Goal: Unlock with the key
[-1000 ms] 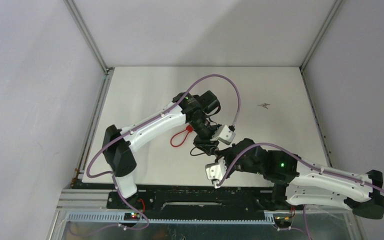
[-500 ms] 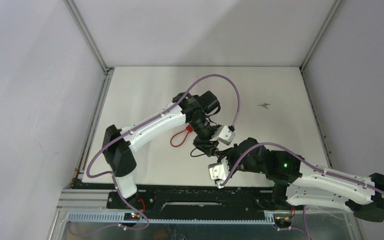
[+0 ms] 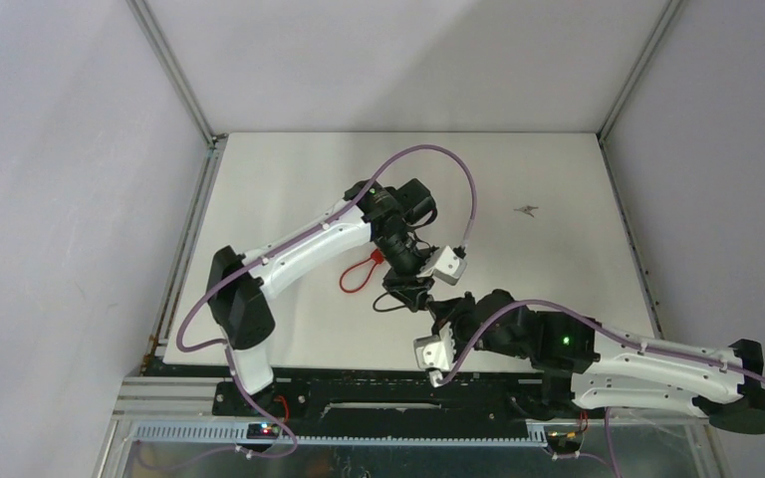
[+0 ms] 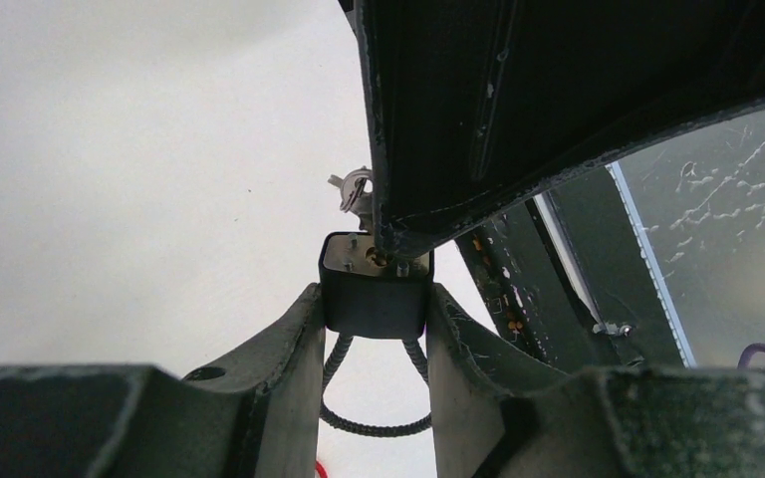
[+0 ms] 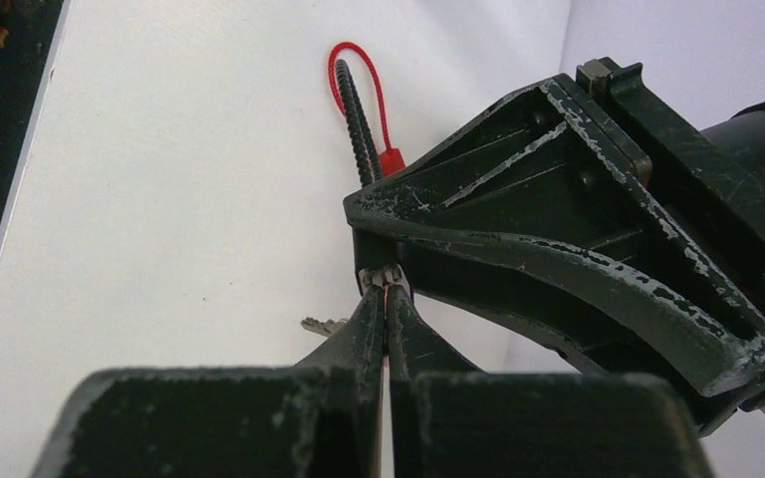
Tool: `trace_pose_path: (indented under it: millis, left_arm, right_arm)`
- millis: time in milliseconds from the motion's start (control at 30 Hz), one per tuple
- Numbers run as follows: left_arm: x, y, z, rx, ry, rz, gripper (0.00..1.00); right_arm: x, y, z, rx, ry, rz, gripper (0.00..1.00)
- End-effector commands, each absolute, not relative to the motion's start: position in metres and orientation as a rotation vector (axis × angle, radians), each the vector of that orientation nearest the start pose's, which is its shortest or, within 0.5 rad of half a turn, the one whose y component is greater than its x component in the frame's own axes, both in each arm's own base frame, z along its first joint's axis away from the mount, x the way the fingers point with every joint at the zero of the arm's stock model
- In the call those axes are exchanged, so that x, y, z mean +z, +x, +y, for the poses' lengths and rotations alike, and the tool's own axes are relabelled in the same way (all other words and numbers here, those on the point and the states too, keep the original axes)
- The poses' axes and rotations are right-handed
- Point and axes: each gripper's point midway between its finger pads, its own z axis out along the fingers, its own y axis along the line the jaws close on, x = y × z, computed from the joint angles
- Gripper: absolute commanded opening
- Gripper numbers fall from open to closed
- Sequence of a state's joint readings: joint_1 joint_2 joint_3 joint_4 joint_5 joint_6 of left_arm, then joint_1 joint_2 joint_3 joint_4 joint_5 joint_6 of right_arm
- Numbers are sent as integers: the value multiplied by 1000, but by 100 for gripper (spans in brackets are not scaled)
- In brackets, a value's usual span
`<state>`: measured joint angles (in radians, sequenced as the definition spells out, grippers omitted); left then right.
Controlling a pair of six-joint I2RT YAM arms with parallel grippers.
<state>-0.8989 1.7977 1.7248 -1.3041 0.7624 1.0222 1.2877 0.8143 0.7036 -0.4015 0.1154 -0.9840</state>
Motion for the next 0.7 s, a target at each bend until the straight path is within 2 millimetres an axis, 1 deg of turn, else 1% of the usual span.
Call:
trace_pose_path:
  millis: [0, 67, 133, 233, 300, 367, 433, 533, 667]
  left_arm:
    - [248, 118, -365, 1620, -2716, -1491, 0]
    - [248, 118, -365, 1615, -2713, -1493, 0]
    - [248, 117, -365, 1604, -2721, -1497, 0]
    - [248, 122, -367, 1569, -2737, -1553, 0]
    - [248, 125, -368, 1556, -2752, -1574, 0]
    - [249, 126, -368, 1551, -2757, -1581, 0]
    - [250, 125, -369, 1555, -2761, -1576, 0]
    - [251, 122, -368, 1580, -2754, -1551, 0]
    - [254, 116, -367, 1621, -2732, -1509, 0]
  right_arm:
    - [177, 137, 263, 2, -1898, 938, 0]
    - [178, 138, 263, -7, -1889, 939, 0]
    - [180, 138, 263, 20, -1874, 948, 0]
    - [182, 138, 262, 112, -1851, 1001, 0]
    - [189, 141, 260, 178, -1811, 1069, 0]
    - [194, 141, 260, 257, -1785, 1110, 0]
    - [194, 141, 258, 306, -1779, 1149, 0]
    - [191, 141, 258, 309, -1790, 1150, 0]
    - [194, 145, 262, 243, -1780, 1088, 0]
